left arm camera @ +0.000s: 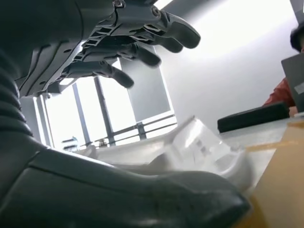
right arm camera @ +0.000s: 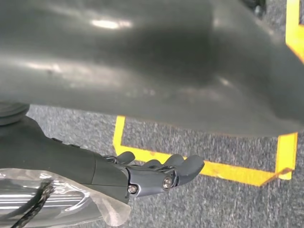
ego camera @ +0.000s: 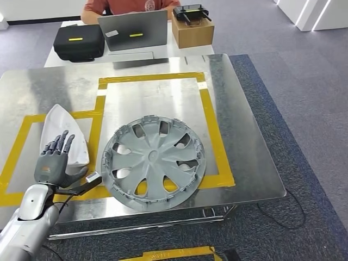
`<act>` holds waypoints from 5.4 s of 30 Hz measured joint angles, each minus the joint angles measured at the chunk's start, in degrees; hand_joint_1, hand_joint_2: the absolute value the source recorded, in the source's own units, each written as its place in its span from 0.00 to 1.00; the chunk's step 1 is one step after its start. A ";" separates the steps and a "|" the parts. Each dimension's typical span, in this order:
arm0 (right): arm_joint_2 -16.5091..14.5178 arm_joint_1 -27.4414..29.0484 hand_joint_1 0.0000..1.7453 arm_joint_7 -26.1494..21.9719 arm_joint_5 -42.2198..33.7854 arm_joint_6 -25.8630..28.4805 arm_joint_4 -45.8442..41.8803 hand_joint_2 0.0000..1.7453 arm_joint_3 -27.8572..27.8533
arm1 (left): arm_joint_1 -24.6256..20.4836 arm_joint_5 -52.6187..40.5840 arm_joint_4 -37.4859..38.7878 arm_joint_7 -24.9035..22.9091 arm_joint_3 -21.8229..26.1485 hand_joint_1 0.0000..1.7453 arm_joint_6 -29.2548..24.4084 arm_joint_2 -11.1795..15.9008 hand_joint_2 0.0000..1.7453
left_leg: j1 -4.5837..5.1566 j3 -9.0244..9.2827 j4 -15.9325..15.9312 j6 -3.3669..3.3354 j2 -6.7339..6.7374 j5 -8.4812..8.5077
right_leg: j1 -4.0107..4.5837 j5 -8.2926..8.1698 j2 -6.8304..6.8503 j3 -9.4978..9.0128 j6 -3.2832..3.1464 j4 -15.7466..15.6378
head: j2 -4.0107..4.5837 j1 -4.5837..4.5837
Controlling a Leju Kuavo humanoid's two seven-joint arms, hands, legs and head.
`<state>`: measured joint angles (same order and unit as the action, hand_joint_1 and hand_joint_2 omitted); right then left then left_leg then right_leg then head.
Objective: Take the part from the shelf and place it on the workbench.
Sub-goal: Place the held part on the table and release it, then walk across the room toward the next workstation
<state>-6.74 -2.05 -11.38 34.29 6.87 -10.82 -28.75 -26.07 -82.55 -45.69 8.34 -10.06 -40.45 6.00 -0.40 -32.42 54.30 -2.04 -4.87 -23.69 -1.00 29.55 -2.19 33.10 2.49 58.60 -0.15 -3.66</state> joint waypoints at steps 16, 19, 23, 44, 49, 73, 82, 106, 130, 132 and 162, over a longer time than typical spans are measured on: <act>0.14 -0.42 0.00 0.32 0.25 -0.01 0.00 0.00 -0.91 | 0.61 0.78 -1.70 2.01 2.86 0.00 0.01 -0.67 0.00 | -1.81 -5.45 9.27 4.10 3.24 -4.88 | -1.31 -0.73 1.29 0.21 -1.09 1.18 | 0.00 -0.19; 0.14 -0.13 0.00 0.50 0.25 -0.04 0.00 0.00 -0.97 | 0.53 1.04 -1.72 2.05 2.85 0.00 0.01 -0.89 0.00 | -1.52 -8.26 19.88 3.77 4.41 -11.00 | -0.49 -1.76 2.28 1.60 -1.76 1.19 | 0.00 -0.06; 0.13 -0.12 0.00 0.74 0.25 -0.03 0.00 0.00 -1.21 | 0.36 1.45 -1.72 2.06 2.85 0.00 0.01 -1.05 0.00 | -0.20 -0.87 11.50 1.23 4.54 -8.29 | 0.56 -3.13 3.04 3.14 -2.06 1.19 | 0.00 -0.09; 0.20 -0.31 0.00 1.77 0.34 -0.36 0.01 0.00 -2.00 | -0.05 2.68 -1.60 2.13 2.92 0.00 0.01 -1.63 0.00 | 0.87 -4.90 3.76 1.82 4.73 1.34 | 0.53 0.92 2.10 -4.09 -1.40 -1.48 | 0.00 -0.50; 0.30 -0.53 0.00 2.59 0.59 -0.46 0.02 0.00 -2.08 | 0.33 3.19 -1.46 2.34 3.26 0.00 0.01 -1.55 0.00 | 0.17 -8.46 17.13 3.52 4.72 -9.45 | 0.40 -2.03 2.56 -1.02 -2.90 -1.51 | 0.00 -0.09; 0.66 -0.79 0.00 4.37 3.02 -0.42 -0.02 0.00 -2.36 | 3.53 4.32 2.33 1.89 6.43 0.00 0.13 -1.48 0.00 | 1.09 -4.68 2.58 1.04 4.82 2.31 | 0.94 1.27 2.03 -6.08 -1.10 -3.05 | -0.01 -0.48; 0.64 -0.76 0.00 5.06 3.60 -0.45 0.04 0.00 -2.70 | 7.29 7.01 14.08 1.49 10.93 0.00 0.21 -1.40 0.00 | -0.16 -7.16 18.97 3.54 4.74 -7.92 | 0.51 -3.46 2.71 -0.37 -2.86 -2.57 | 0.00 0.24; 1.17 -0.02 0.00 4.86 0.18 -1.10 -0.16 0.00 -8.03 | 21.33 20.92 30.68 -5.24 20.05 0.00 15.65 -10.29 0.00 | 0.91 -4.25 3.55 1.49 4.75 0.49 | 0.98 1.38 2.14 -7.74 -2.19 -4.43 | 0.00 -0.07; 1.14 0.06 0.00 3.95 -0.81 -1.52 -0.28 0.00 -11.50 | 23.84 23.40 33.36 -7.12 23.86 0.00 17.06 -13.49 0.00 | 0.88 -3.64 2.60 -0.34 5.16 0.74 | 0.45 1.14 2.32 -2.01 -0.20 9.49 | -0.01 0.03; 1.14 -0.24 0.00 4.02 -0.82 -1.50 -0.37 0.00 -11.58 | 23.78 23.45 33.36 -7.13 24.11 0.00 17.04 -13.70 0.00 | 1.00 -4.69 2.98 0.15 5.10 2.11 | 0.64 2.62 2.26 -9.13 -0.61 -0.30 | -0.01 0.00; 0.95 0.07 0.00 3.66 -0.87 -2.04 -0.28 0.00 -12.95 | 23.93 23.92 33.80 -8.34 25.73 0.00 15.51 -14.82 0.00 | 0.81 -0.70 2.33 0.05 5.31 -1.69 | 0.50 0.75 2.36 -5.41 -0.04 1.75 | 0.00 0.32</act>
<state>-5.79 -1.98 -7.73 33.41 4.83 -11.10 -41.70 -2.14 -58.63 -11.89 0.00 15.67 -24.93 -8.82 0.41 -33.12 56.63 -1.98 0.45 -25.38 -0.50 30.29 0.17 27.69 2.45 60.36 -0.15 -3.34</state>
